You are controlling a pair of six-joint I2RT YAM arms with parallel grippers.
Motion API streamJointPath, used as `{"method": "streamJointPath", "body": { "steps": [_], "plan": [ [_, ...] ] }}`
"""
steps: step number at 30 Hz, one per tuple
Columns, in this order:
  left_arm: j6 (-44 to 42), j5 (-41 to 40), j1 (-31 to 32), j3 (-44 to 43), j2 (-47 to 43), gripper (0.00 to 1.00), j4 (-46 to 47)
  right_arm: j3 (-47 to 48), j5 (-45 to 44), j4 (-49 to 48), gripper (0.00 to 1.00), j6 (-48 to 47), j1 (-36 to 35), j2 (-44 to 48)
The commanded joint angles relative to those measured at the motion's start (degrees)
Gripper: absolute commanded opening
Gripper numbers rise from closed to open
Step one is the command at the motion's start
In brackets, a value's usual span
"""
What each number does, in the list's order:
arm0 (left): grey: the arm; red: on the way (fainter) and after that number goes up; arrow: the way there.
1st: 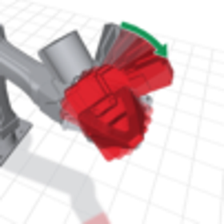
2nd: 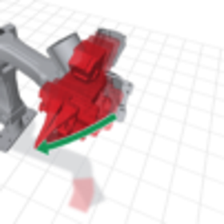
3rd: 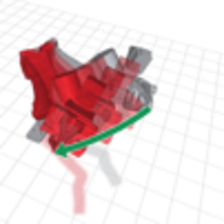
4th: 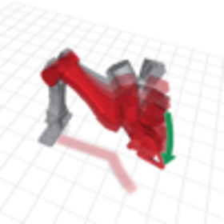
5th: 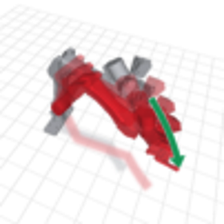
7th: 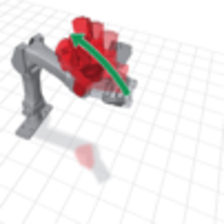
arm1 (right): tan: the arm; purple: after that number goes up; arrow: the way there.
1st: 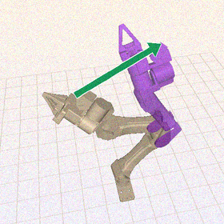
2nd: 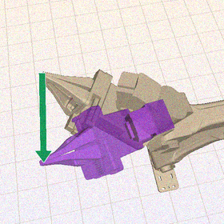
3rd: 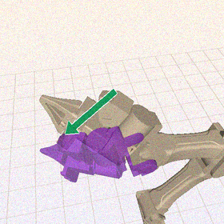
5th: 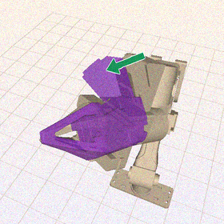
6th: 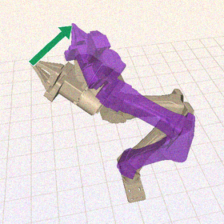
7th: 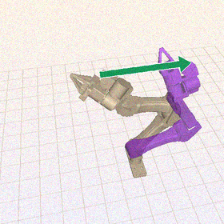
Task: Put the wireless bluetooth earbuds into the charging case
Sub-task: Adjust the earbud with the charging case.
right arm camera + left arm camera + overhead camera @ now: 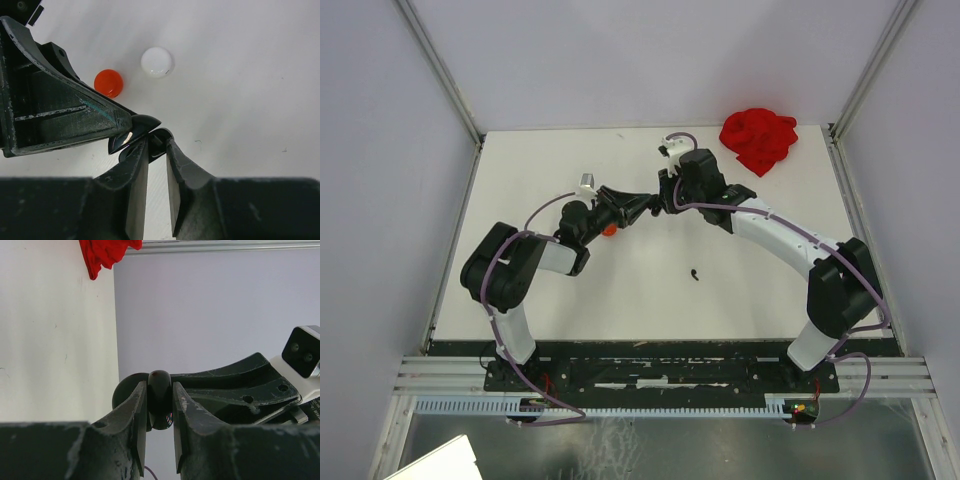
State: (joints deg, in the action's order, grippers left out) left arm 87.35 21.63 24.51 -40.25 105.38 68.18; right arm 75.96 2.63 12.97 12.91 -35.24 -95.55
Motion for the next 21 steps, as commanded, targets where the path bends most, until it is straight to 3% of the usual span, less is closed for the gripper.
{"method": "streamJointPath", "body": {
  "steps": [1,6,21],
  "plan": [
    [-2.5,1.4,0.3,-1.8,0.1,0.03,1.1,2.7,0.2,-1.3,0.24,-0.8,0.0,0.2],
    [-2.6,1.3,0.2,-2.0,0.9,0.03,0.4,2.1,0.6,-2.3,0.16,-1.2,0.0,1.1],
    [-0.7,1.2,0.2,-2.8,5.3,0.03,2.4,-1.3,1.5,-5.3,0.12,-3.2,-0.8,5.0]
  ]
}}
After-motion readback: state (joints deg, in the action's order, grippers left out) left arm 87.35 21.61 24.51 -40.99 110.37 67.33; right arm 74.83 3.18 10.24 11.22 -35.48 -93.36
